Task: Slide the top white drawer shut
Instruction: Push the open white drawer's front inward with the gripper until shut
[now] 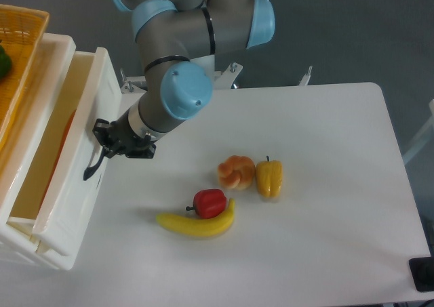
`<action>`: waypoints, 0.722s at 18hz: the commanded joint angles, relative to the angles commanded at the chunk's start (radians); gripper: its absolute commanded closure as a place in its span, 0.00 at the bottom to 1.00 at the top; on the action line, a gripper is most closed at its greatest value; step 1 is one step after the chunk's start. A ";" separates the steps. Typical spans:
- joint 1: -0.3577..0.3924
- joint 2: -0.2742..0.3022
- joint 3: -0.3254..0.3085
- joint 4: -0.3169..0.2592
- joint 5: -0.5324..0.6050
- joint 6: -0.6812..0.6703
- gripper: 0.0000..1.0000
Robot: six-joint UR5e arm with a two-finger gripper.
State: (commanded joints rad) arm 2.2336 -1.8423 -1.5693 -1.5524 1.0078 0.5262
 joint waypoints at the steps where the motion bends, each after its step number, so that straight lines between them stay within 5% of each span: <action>1: -0.012 0.000 0.000 0.002 0.002 -0.012 1.00; 13: -0.060 -0.009 0.002 0.006 0.011 -0.031 1.00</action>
State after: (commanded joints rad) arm 2.1737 -1.8515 -1.5677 -1.5463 1.0185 0.4954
